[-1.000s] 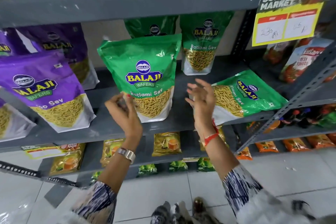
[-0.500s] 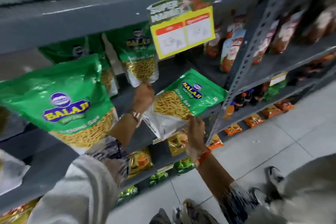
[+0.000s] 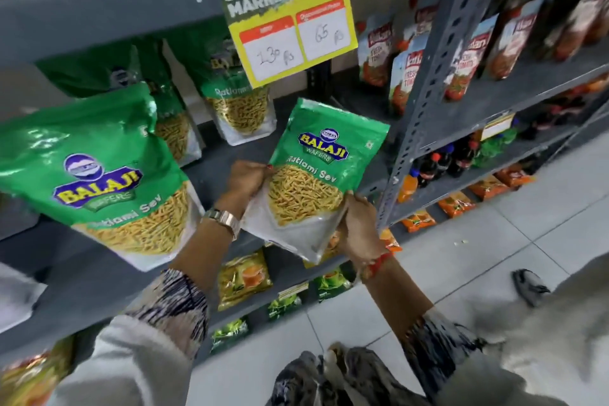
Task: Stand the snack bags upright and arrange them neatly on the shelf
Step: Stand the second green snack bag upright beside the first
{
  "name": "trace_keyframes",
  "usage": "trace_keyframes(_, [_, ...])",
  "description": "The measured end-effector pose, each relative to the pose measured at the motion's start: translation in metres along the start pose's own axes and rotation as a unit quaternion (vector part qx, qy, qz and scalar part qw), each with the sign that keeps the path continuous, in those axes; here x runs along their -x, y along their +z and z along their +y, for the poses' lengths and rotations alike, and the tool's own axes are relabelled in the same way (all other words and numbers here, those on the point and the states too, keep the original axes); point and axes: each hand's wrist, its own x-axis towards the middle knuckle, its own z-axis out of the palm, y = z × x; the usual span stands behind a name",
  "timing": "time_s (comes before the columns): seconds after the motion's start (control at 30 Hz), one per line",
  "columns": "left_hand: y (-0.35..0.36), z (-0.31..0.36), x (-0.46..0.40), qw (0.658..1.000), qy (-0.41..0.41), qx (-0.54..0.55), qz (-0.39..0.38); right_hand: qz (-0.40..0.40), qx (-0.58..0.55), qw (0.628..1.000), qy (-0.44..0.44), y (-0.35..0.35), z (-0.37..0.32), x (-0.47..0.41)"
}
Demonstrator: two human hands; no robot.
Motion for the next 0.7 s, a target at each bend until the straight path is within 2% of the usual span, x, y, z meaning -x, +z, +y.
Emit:
trace_keyframes(0.07, [-0.008, -0.008, 0.020, 0.999, -0.027, 0.045, -0.007, -0.026, 0.009, 1.000, 0.010, -0.010, -0.006, 0.004])
trace_keyframes(0.13, [-0.017, -0.016, 0.040, 0.994, -0.040, 0.100, -0.011, -0.091, 0.012, 0.996, -0.005, -0.019, -0.014, 0.011])
trace_keyframes(0.3, [-0.042, -0.027, 0.087, 0.982, -0.011, 0.185, 0.016, -0.191, 0.053, 0.978, -0.062, -0.030, -0.031, 0.031])
trace_keyframes(0.47, [-0.062, -0.039, 0.113, 0.974, -0.003, 0.223, 0.034, -0.218, 0.054, 0.971, -0.082, -0.036, -0.028, 0.051])
trace_keyframes(0.7, [-0.051, -0.031, 0.102, 0.973, 0.012, 0.219, 0.067, -0.180, 0.055, 0.972, -0.142, -0.002, -0.027, 0.037])
